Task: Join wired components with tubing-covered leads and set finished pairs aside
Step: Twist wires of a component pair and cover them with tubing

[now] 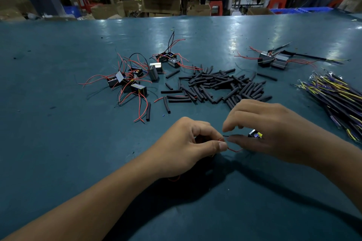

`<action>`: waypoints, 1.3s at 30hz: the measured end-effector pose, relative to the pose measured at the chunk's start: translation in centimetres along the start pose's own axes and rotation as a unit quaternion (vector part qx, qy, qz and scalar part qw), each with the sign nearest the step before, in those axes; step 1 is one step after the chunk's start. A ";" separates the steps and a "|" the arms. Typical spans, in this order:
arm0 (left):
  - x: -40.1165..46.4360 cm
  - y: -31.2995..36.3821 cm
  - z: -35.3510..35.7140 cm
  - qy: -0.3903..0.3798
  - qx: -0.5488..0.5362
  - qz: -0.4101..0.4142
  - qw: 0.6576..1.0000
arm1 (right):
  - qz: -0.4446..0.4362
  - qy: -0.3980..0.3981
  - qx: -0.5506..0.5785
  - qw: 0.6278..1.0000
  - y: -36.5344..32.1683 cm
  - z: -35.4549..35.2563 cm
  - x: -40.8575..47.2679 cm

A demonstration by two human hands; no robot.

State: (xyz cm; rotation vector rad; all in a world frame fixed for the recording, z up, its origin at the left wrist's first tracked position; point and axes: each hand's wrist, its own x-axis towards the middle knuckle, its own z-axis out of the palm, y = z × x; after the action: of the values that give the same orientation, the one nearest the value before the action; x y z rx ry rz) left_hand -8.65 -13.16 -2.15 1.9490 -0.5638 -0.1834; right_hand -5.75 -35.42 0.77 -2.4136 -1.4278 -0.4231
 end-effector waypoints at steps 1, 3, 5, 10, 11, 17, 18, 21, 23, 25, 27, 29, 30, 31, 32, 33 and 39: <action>0.0 0.0 0.0 -0.003 -0.005 -0.002 1.000 | -0.014 0.004 -0.007 1.000 0.0 0.0 0.1; 0.0 0.0 0.0 -0.005 -0.008 -0.002 1.000 | -0.037 0.006 -0.020 0.999 -0.1 0.0 0.1; 0.1 0.0 0.1 -0.004 -0.009 -0.002 1.000 | -0.052 0.006 -0.037 0.998 -0.2 -0.1 0.1; 0.1 0.0 0.1 -0.015 -0.002 0.006 1.000 | -0.072 -0.015 -0.064 0.995 -0.7 -0.7 0.2; 0.1 0.0 0.1 -0.015 -0.002 0.005 1.000 | -0.077 -0.021 -0.070 0.994 -0.7 -0.8 0.2; 0.2 -0.1 0.2 -0.010 0.005 0.013 1.000 | -0.070 -0.002 -0.059 0.996 -0.8 -0.4 0.2; 0.2 -0.1 0.2 -0.008 0.006 0.014 1.000 | -0.056 0.003 -0.048 0.997 -0.9 -0.3 0.2; 0.1 -0.2 0.2 0.005 0.016 0.023 1.000 | 0.016 0.006 0.015 1.000 -1.4 0.0 0.3; 0.1 -0.2 0.2 0.015 0.021 0.030 0.999 | 0.088 0.007 0.089 0.992 -1.8 0.3 0.3; 0.1 -0.1 0.0 0.023 0.026 0.036 0.999 | 0.175 0.015 0.174 0.969 -1.9 0.6 0.5; 0.2 -0.1 0.0 0.027 0.033 0.039 0.998 | 0.256 0.013 0.256 0.932 -1.7 1.0 0.7; 0.2 -0.1 0.0 0.027 0.039 0.037 0.998 | 0.309 0.004 0.312 0.898 -1.6 1.3 0.7; 0.2 0.0 0.0 0.026 0.040 0.035 0.998 | 0.314 0.000 0.314 0.896 -1.6 1.3 0.7; 0.2 0.0 0.0 0.025 0.041 0.034 0.998 | 0.300 -0.001 0.299 0.906 -1.7 1.3 0.6; 0.2 0.0 0.0 0.023 0.038 0.032 0.998 | 0.273 -0.003 0.272 0.923 -1.8 1.2 0.6; 0.2 0.0 0.0 0.021 0.035 0.030 0.999 | 0.239 -0.005 0.237 0.942 -1.9 1.0 0.5; 0.2 0.1 -0.2 -0.008 0.034 0.027 0.999 | 0.015 -0.026 0.001 1.000 -1.6 -0.3 0.3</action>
State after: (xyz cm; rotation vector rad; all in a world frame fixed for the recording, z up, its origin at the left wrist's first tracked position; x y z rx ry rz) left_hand -8.43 -13.09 -1.91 1.9983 -0.6401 -0.1485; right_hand -7.01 -34.57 1.35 -2.4589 -1.4105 -0.3544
